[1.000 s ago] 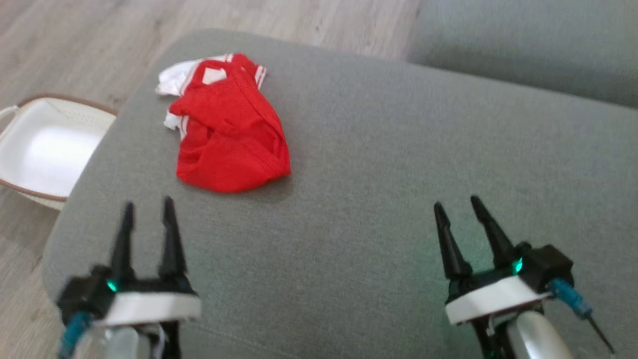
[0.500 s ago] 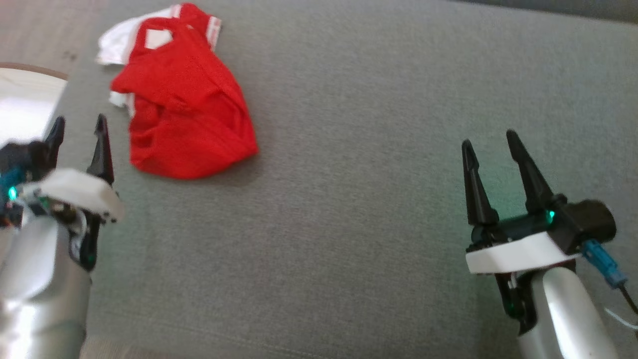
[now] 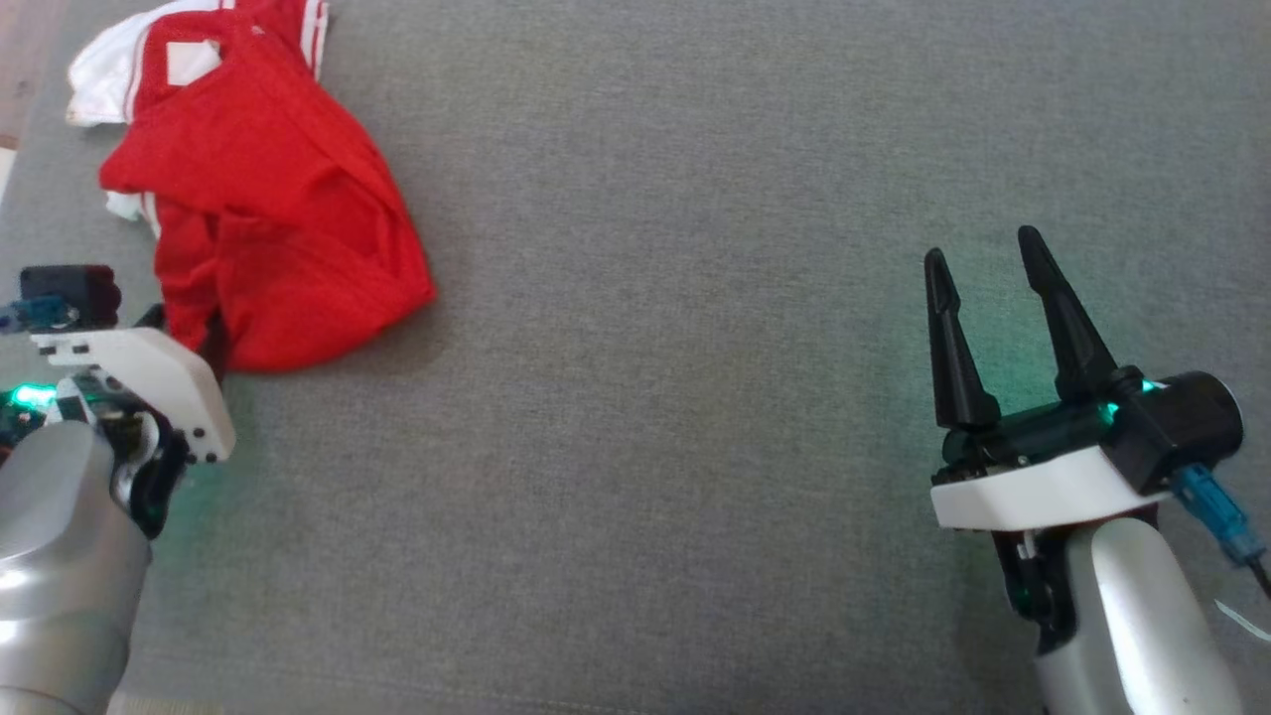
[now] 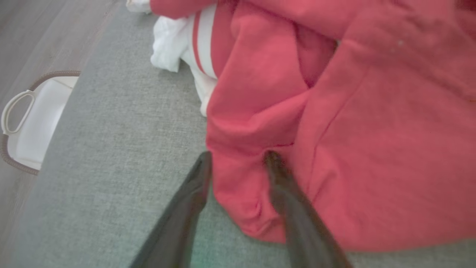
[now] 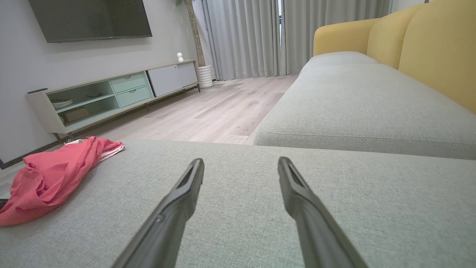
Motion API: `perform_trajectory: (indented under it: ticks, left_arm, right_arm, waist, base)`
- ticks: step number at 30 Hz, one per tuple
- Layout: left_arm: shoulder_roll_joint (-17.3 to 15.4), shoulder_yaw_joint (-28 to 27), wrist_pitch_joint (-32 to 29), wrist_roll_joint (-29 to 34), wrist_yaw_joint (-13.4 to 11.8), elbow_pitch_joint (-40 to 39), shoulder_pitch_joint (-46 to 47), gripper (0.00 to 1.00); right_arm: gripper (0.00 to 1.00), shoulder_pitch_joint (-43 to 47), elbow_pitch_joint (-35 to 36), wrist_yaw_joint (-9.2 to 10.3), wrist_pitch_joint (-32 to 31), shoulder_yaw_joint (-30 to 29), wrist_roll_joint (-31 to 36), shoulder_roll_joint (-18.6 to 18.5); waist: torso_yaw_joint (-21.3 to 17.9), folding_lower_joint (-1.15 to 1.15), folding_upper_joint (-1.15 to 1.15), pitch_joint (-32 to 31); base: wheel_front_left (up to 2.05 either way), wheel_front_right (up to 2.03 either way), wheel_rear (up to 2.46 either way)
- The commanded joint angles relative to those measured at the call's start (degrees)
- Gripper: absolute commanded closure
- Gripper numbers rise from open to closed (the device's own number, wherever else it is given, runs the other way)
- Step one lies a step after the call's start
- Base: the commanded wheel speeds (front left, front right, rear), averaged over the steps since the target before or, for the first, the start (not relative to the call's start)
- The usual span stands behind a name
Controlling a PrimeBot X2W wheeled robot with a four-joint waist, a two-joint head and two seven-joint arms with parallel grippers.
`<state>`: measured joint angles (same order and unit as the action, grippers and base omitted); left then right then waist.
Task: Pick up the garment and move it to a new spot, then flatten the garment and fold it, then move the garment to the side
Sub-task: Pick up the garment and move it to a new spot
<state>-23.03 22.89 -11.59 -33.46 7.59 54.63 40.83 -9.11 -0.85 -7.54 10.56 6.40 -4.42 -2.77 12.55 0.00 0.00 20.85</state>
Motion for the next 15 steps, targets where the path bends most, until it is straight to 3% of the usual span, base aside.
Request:
perform_trajectory:
  ticks: [1,8,15]
  left_arm:
    - [-3.37,-0.53,0.21,-0.87,-0.11,-0.75,1.35,1.0]
    - [-4.44,2.23,12.58,-7.44,-0.1,-4.83,3.39,1.0]
    - [-3.61,7.34,17.99,-11.97,-0.1,-12.81,3.75,1.0]
  right_arm:
    - [0.0,-1.89,2.03,0.05,-0.11,1.46,0.47,-0.1]
    - [0.0,-2.52,0.05,0.05,1.44,1.74,-1.44,-0.1]
    - [0.0,-2.43,-2.46,0.05,3.14,1.91,-3.91,-0.1]
  waist:
    - [-0.34,0.0,0.0,0.1]
    - [-1.98,0.0,0.0,-2.03]
    - [-4.37,0.0,0.0,-5.43]
  base:
    - [0.0,0.0,0.0]
    - [0.0,0.0,0.0]
    - [0.0,0.0,0.0]
